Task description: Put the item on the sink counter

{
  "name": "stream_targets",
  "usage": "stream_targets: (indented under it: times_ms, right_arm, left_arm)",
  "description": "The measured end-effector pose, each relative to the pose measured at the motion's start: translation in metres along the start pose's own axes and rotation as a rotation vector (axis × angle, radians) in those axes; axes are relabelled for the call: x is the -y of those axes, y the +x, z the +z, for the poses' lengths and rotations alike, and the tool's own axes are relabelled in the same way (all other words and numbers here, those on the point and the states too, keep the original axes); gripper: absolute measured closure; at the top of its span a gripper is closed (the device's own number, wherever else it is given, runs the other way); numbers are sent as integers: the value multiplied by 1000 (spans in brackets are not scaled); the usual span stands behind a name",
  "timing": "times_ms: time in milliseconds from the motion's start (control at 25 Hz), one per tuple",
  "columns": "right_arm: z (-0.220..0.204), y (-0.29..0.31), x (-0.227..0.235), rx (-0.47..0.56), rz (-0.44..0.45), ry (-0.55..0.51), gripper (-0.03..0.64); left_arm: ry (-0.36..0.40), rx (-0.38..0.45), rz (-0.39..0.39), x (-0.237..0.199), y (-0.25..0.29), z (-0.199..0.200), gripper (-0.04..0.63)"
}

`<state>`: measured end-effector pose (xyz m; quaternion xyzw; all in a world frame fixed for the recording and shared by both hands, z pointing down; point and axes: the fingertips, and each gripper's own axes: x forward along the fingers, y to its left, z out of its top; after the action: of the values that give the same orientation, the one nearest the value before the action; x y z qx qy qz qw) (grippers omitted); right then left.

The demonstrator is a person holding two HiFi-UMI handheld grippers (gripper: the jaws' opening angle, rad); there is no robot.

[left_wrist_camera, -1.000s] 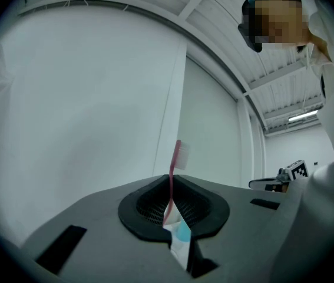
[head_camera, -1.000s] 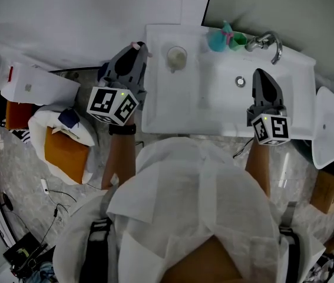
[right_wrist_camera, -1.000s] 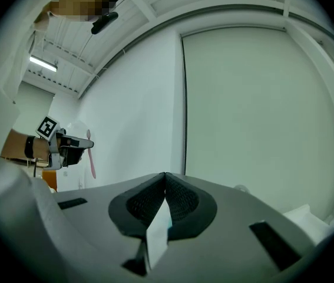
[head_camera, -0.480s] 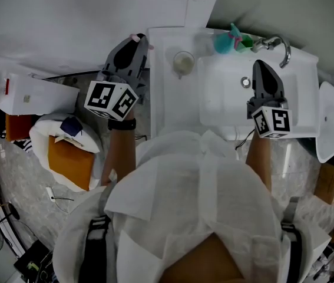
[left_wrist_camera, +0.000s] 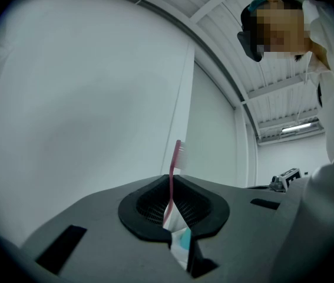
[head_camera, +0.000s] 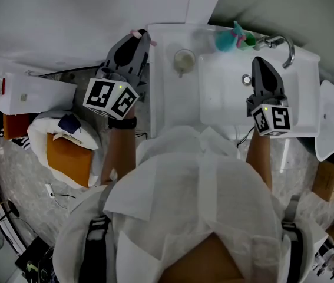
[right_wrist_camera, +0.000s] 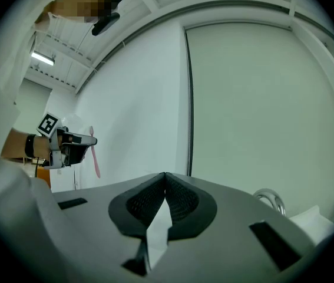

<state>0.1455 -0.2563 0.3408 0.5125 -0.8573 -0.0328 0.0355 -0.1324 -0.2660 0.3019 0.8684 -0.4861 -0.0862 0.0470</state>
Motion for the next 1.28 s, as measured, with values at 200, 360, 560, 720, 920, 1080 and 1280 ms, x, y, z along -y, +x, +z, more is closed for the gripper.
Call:
stream_targets:
  times_ms: [200,360,560,720,920,1080,1280]
  right_arm:
    - [7,4,-2,20,26,-9,607]
    - [5,6,1,27,41,-10,607]
    - [3,7,-2,24,51,3,607]
    - [2,8,-4,25,56,8,607]
    - [-4,7,-6,12,55,23,607]
    - [-10,5,-7,-4,49,32,607]
    - [-21,4,-7,-25,49,31,607]
  left_arm:
    - [6,15,17,3,-7,8,566]
    - [16,17,29,7,-8,10,566]
    - [9,16,18,12,-9,11,566]
    - [-9,9,-8,17,-2,7,566]
    - [-63,-5,-29,17,6,-9,566]
    - [-76,-38,-43,18,13,-28,566]
    - [-81,-76,-65,21,23,-53,566]
